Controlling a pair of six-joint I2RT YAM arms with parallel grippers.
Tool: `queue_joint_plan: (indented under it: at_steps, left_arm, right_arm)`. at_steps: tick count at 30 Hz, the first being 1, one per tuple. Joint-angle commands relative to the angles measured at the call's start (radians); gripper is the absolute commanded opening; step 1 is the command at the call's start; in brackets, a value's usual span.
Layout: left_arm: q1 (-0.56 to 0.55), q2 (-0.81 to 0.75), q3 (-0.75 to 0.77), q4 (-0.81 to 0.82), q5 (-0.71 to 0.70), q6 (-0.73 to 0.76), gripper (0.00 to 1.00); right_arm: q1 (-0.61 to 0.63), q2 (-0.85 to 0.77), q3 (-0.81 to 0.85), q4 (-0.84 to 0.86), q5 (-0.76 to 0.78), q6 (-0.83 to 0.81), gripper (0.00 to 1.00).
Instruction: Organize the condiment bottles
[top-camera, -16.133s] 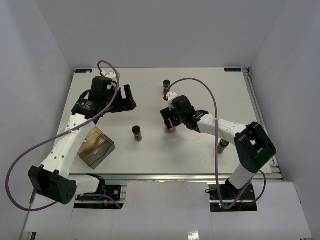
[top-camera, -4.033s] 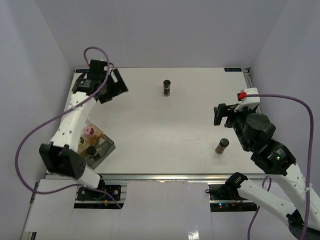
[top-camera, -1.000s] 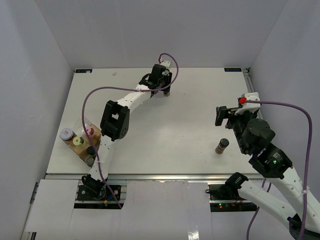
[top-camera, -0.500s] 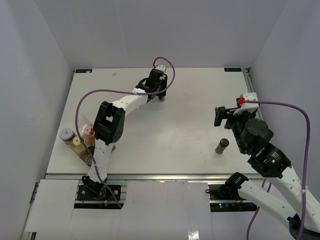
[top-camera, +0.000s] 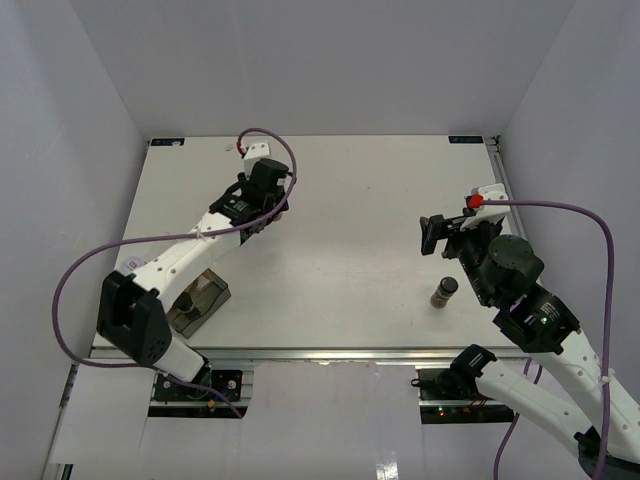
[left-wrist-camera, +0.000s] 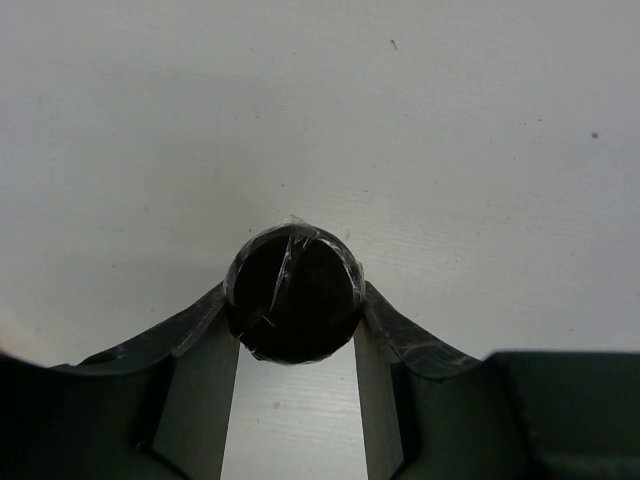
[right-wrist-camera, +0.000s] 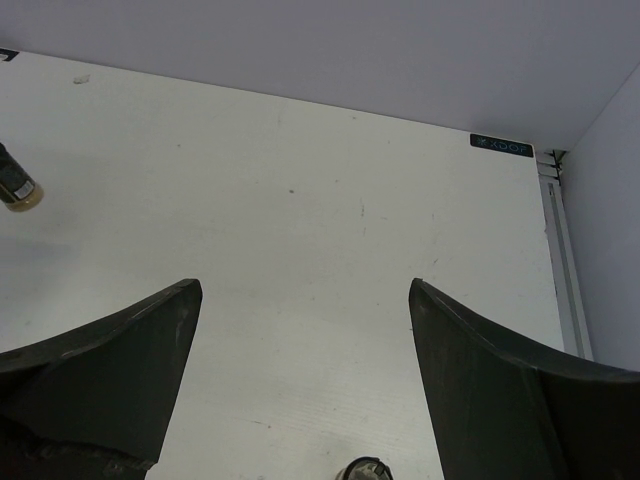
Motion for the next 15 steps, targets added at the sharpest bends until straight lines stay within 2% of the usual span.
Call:
queue_joint_plan:
  at_steps: [1,5,8,13,15]
  left_arm:
    - [-0.011,-0.203,-0.078,-0.217,-0.135,-0.155,0.0]
    - [-0.011,-0.331,-0.161,-0.371,-0.227,-0.264,0.0]
    - [-0.009,-0.419,-0.232,-0.504,-0.326,-0.429,0.0]
    - [-0.003,-0.458,-0.289,-0.622,-0.348,-0.63,0.0]
    - [0.0,-0.441,-0.288,-0.723,-0.376,-0.711,0.0]
  right_arm:
    - [0.006,-0.003,0.028,0.046,-0.053,0.002,0.9]
    - [0.007,-0.011,0.035,0.04,-0.068,0.024,0.91]
    - [0.007,-0.025,0.037,0.035,-0.066,0.025,0.91]
    - [0.007,-0.024,0.042,0.031,-0.065,0.026,0.91]
    - [0.009,-0.016,0.044,0.031,-0.068,0.026,0.9]
